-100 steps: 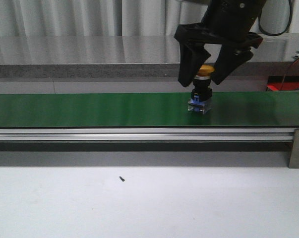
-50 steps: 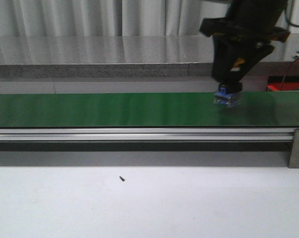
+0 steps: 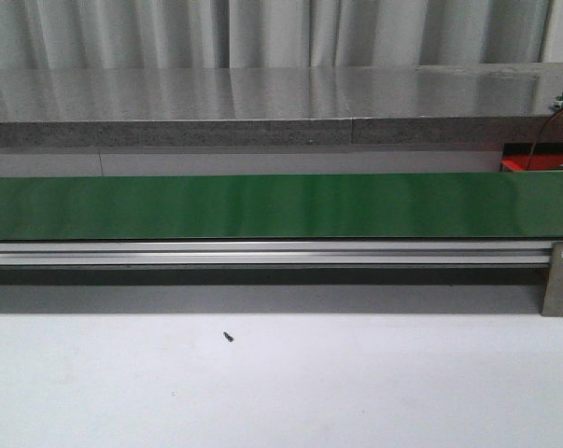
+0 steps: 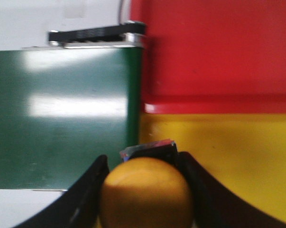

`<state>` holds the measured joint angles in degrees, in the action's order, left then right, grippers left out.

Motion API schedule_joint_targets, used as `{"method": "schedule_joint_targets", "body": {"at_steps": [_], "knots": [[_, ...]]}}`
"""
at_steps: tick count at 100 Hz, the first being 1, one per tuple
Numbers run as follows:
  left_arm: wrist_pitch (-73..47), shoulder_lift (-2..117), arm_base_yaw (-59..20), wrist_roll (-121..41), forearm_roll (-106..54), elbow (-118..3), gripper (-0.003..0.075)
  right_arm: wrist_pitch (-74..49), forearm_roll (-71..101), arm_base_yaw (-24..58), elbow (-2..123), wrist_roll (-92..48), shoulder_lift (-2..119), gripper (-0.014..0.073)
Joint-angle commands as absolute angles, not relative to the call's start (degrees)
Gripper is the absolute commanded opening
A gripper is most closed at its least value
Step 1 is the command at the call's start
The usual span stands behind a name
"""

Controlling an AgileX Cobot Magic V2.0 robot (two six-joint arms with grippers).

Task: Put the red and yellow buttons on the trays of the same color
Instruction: 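Lower the held yellow button into the yellow tray and open the right gripper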

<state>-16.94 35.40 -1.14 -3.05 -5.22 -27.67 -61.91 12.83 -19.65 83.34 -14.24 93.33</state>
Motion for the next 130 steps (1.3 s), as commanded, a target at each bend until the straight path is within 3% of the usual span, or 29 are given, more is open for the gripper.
{"method": "schedule_joint_targets", "body": {"at_steps": [1, 30, 77, 86, 106, 130], "knots": [[-12.5, 35.3, -1.5, -3.0, -5.4, -29.2, -0.002, -58.6, 13.6, -23.3, 81.5, -15.0, 90.8, 0.015], [-12.5, 35.3, -1.5, -3.0, -5.4, -29.2, -0.002, -44.0, 13.6, -27.4, 68.4, -13.5, 91.6, 0.015], [-12.5, 35.3, -1.5, -3.0, -5.4, -29.2, -0.002, -41.5, 14.3, -27.4, 67.8, -13.5, 100.3, 0.016], [-12.5, 35.3, -1.5, -3.0, -5.4, -29.2, -0.002, -41.2, 14.3, -27.4, 67.8, -13.5, 100.3, 0.0235], [-12.5, 35.3, -1.5, -3.0, -5.4, -29.2, -0.002, -41.3, 14.4, -27.4, 67.9, -13.4, 99.8, 0.0538], [-12.5, 35.3, -1.5, -3.0, -5.4, -29.2, -0.002, -40.3, 16.5, -27.0, 67.9, -13.4, 95.1, 0.0562]]}}
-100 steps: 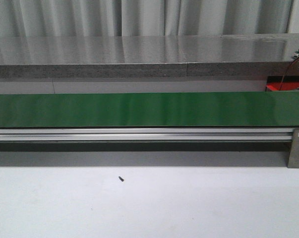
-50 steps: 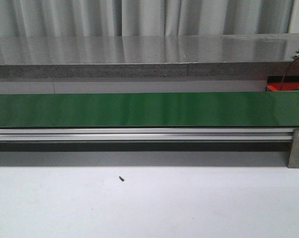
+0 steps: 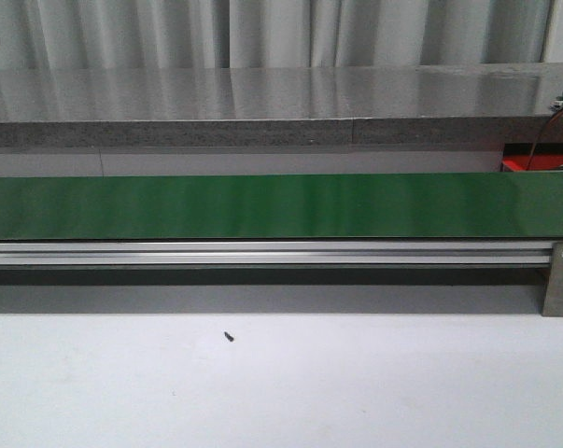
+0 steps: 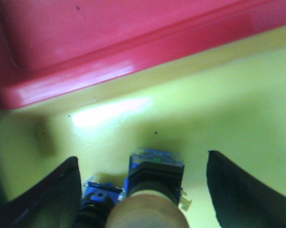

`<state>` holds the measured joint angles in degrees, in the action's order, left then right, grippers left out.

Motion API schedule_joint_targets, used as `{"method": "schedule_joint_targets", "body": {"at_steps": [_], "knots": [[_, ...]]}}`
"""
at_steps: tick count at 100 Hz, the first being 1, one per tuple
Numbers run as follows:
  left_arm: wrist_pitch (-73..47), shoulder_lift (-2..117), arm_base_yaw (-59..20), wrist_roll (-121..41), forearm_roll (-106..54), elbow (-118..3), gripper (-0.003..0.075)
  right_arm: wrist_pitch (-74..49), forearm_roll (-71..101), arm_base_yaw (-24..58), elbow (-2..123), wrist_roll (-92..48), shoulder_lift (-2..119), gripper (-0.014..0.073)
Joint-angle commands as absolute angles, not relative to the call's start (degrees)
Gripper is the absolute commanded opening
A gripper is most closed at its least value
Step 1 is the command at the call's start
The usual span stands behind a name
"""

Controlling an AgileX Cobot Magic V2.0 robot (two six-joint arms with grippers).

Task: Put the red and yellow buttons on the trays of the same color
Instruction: 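Lower the held yellow button into the yellow tray and open the right gripper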

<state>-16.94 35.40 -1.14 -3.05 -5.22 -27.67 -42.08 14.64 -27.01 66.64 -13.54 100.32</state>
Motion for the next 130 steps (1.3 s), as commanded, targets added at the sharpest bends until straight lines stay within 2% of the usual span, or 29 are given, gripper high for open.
{"method": "schedule_joint_targets", "body": {"at_steps": [1, 21, 50, 71, 101, 108, 115, 130], "knots": [[-12.5, 35.3, -1.5, -3.0, -5.4, -29.2, -0.002, -40.3, 16.6, -26.9, 67.9, -13.4, 94.9, 0.0562], [-12.5, 35.3, -1.5, -3.0, -5.4, -29.2, -0.002, -40.0, 17.1, -22.4, 67.9, -13.8, 86.8, 0.0562], [-12.5, 35.3, -1.5, -3.0, -5.4, -29.2, -0.002, -39.9, 17.0, -7.9, 67.5, -16.4, 75.2, 0.0562], [-12.5, 35.3, -1.5, -3.0, -5.4, -29.2, -0.002, -39.8, 17.0, 1.2, 62.9, -16.6, 68.0, 0.0562], [-12.5, 35.3, -1.5, -3.0, -5.4, -29.2, -0.002, -38.4, 16.9, 4.2, 52.0, -16.6, 57.2, 0.0553], [-12.5, 35.3, -1.5, -3.0, -5.4, -29.2, -0.002, -37.7, 16.9, 4.2, 49.7, -16.6, 54.7, 0.0507], [-12.5, 35.3, -1.5, -3.0, -5.4, -29.2, -0.002, -37.6, 16.9, 4.2, 48.1, -16.6, 52.7, 0.0421], [-12.5, 35.3, -1.5, -3.0, -5.4, -29.2, -0.0019, -37.6, 16.8, 4.2, 46.1, -16.6, 50.4, 0.0146]]}}
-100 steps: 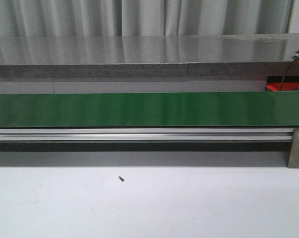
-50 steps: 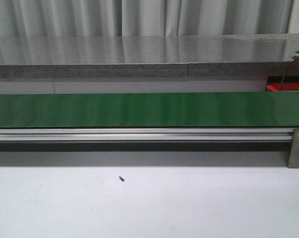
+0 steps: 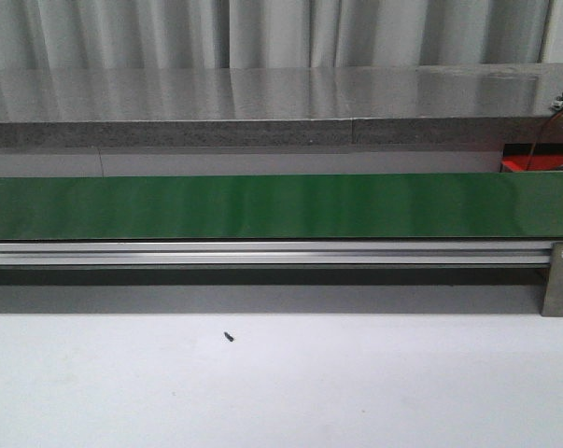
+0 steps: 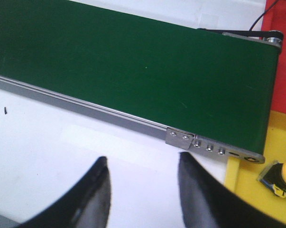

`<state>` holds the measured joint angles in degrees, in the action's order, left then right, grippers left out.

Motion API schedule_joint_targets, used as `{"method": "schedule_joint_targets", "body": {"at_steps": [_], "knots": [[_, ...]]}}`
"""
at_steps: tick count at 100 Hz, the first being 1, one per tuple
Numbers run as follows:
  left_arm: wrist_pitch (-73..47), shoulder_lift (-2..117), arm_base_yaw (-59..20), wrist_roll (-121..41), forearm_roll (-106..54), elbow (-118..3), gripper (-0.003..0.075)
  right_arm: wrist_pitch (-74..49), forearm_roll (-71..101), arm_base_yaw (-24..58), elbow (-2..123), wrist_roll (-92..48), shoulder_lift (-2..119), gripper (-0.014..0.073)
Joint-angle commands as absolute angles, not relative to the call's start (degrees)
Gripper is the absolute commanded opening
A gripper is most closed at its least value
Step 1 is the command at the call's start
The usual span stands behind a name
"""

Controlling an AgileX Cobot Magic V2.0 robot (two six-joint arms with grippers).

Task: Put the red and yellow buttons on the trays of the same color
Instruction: 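Lower the held yellow button into the yellow tray and open the right gripper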

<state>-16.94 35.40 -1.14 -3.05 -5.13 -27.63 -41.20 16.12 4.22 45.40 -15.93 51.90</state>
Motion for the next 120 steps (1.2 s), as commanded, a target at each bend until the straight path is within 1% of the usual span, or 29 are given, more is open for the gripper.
{"method": "schedule_joint_targets", "body": {"at_steps": [1, 6, 12, 16, 21, 28, 31, 32, 33, 35, 36, 38, 40, 45, 50, 56, 67, 83, 105, 120], "knots": [[-12.5, 35.3, -1.5, -3.0, -5.4, -29.2, -0.0019, -37.6, 16.8, 4.2, 46.0, -16.6, 50.3, 0.0132], [-12.5, 35.3, -1.5, -3.0, -5.4, -29.2, -0.0018, -37.6, 16.8, 4.2, 45.8, -16.6, 50.0, 0.0025], [-12.5, 35.3, -1.5, -3.0, -5.4, -29.2, -0.0013, -37.6, 16.8, 4.2, 45.7, -16.6, 50.0, -0.007], [-12.5, 35.3, -1.5, -3.0, -5.4, -29.2, 0.0005, -37.6, 16.8, 4.2, 45.7, -16.6, 50.0, -0.0064], [-12.5, 35.3, -1.5, -3.0, -5.1, -29.2, 0.0062, -37.6, 16.8, 4.2, 45.7, -16.6, 50.0, -0.0069], [-12.5, 35.3, -1.5, -3.1, -5.1, -29.2, 0.0202, -37.6, 16.8, 4.2, 45.7, -16.6, 50.0, -0.0068], [-12.5, 35.3, -1.5, -3.1, -5.1, -29.2, 0.0291, -37.6, 16.8, 4.2, 45.7, -16.6, 50.0, -0.0068], [-12.5, 35.3, -1.5, -3.1, -5.1, -29.2, 0.0309, -37.6, 16.8, 4.2, 45.7, -16.6, 50.0, -0.0068], [-12.5, 35.3, -1.5, -3.1, -5.1, -29.2, 0.0347, -37.6, 16.8, 4.2, 45.7, -16.6, 50.0, -0.0068], [-12.5, 35.3, -1.5, -3.1, -5.1, -29.2, 0.0386, -37.6, 16.8, 4.2, 45.7, -16.6, 50.0, -0.0068], [-12.5, 35.3, -1.5, -3.1, -5.1, -29.2, 0.0424, -37.6, 16.8, 4.2, 45.7, -16.6, 50.0, -0.0068], [-12.5, 35.3, -1.5, -3.1, -5.1, -29.2, 0.0461, -37.6, 16.8, 4.2, 45.7, -16.6, 50.0, -0.0068], [-12.4, 35.3, -1.5, -3.1, -5.1, -29.2, 0.0529, -37.6, 16.8, 4.2, 45.7, -16.6, 50.0, -0.0068], [-12.3, 35.3, -1.5, -3.1, -5.1, -29.2, 0.0624, -37.6, 16.8, 4.2, 45.7, -16.6, 50.0, -0.0068], [-12.3, 35.3, -1.5, -3.1, -5.1, -29.2, 0.068, -37.6, 16.8, 4.2, 45.7, -16.6, 50.0, -0.0068], [-12.3, 35.3, -1.5, -2.8, -5.1, -29.2, 0.0691, -37.7, 16.8, 4.2, 45.7, -16.6, 50.0, -0.0068], [-13.5, 35.4, -0.3, -0.4, -5.1, -30.1, 0.0666, -37.9, 16.8, 4.2, 45.7, -16.6, 50.0, -0.0068], [-19.4, 38.2, 6.3, 0.6, -4.4, -35.5, 0.0659, -37.9, 16.8, 4.2, 45.7, -16.6, 50.0, -0.0068], [-29.1, 49.1, 19.8, 0.6, -3.8, -48.5, 0.0659, -38.0, 16.8, 4.2, 45.7, -16.6, 50.0, -0.0068], [-32.1, 58.9, 23.8, 0.6, -3.8, -56.1, 0.0659, -38.0, 16.8, 4.2, 45.7, -16.6, 50.0, -0.0068]]}}
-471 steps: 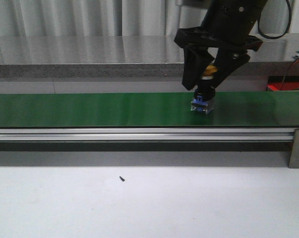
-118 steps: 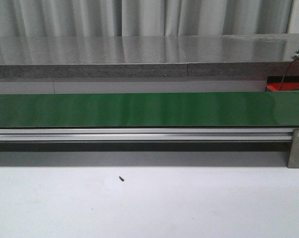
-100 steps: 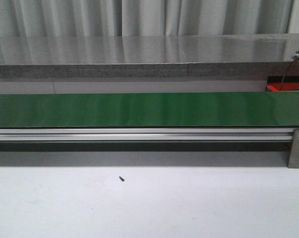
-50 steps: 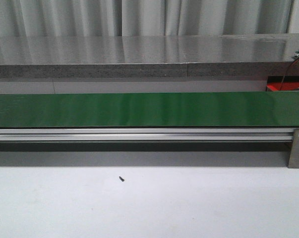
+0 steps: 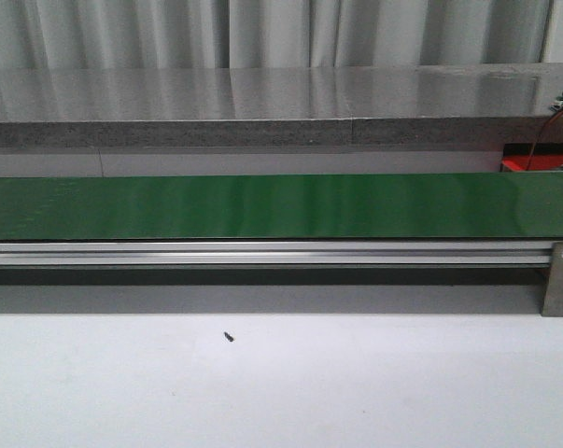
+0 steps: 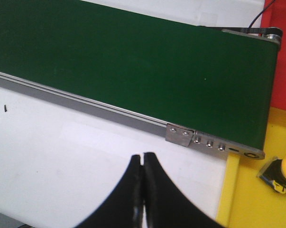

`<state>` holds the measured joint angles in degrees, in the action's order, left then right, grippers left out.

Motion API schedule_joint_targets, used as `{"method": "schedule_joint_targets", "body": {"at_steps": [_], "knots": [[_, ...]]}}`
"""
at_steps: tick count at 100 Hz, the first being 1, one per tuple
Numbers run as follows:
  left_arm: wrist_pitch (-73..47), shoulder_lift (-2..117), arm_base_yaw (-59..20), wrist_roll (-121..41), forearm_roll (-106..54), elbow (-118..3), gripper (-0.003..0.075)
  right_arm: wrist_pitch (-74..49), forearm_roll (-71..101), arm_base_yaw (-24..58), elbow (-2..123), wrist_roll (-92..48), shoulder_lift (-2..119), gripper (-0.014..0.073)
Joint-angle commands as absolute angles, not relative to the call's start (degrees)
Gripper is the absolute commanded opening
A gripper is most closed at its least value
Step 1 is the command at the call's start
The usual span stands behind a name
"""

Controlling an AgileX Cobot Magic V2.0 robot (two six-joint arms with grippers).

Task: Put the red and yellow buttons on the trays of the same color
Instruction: 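Lower the held yellow button into the yellow tray and open the right gripper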

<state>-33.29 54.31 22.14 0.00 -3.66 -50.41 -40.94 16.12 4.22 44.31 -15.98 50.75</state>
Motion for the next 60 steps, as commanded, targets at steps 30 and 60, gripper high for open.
{"method": "schedule_joint_targets", "body": {"at_steps": [30, 60], "knots": [[-37.8, 79.5, 29.0, 0.6, -2.6, -68.1, 0.0658, -38.0, 16.8, 4.2, 45.7, -16.6, 50.0, -0.0068], [-39.0, 92.6, 29.6, 0.6, -0.6, -72.2, 0.0658, -38.0, 16.8, 4.2, 45.7, -16.6, 50.0, -0.0068]]}}
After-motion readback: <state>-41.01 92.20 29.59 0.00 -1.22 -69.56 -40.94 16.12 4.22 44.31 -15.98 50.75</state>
